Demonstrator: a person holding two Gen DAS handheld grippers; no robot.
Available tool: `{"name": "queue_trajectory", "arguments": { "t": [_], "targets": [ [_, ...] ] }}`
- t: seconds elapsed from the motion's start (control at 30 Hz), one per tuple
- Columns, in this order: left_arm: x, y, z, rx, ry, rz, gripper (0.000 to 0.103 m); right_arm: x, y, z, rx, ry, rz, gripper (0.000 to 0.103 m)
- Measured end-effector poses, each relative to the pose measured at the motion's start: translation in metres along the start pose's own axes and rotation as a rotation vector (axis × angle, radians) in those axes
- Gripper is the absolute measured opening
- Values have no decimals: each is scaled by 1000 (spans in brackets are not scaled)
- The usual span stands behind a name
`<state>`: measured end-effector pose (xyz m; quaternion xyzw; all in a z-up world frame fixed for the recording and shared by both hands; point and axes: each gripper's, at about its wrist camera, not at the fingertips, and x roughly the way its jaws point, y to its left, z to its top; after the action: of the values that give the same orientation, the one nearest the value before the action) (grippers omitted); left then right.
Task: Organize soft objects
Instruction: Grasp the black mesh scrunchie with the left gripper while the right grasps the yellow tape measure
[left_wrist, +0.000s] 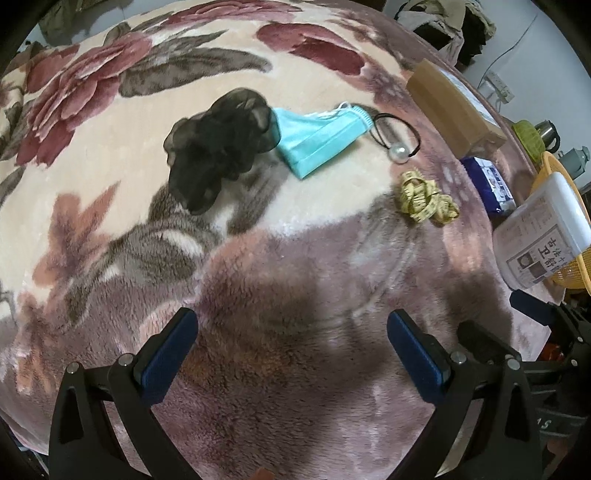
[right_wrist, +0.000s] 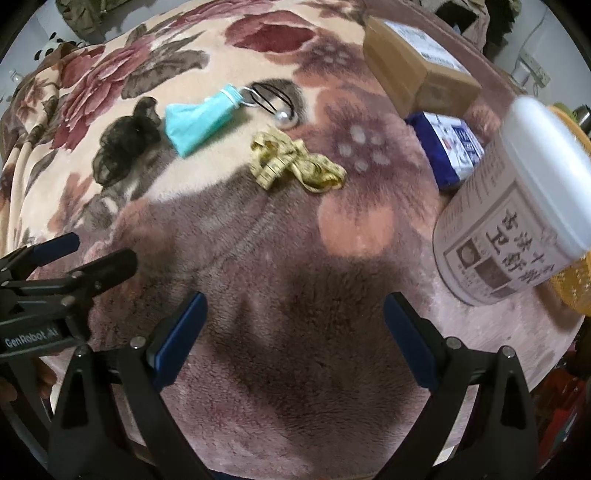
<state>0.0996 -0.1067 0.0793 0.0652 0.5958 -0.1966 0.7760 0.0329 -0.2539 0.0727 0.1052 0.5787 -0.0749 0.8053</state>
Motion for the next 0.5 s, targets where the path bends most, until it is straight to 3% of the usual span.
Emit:
{"name": "queue_trajectory", "arguments": {
  "t": [0.27,0.5],
  "targets": [
    [12,32,-2,-89,7,-19,102,13,-7,2,4,19,0,97],
    [14,70,9,-165,-7,1,102,18,4,34,-25,-20,-7,97]
  ]
}}
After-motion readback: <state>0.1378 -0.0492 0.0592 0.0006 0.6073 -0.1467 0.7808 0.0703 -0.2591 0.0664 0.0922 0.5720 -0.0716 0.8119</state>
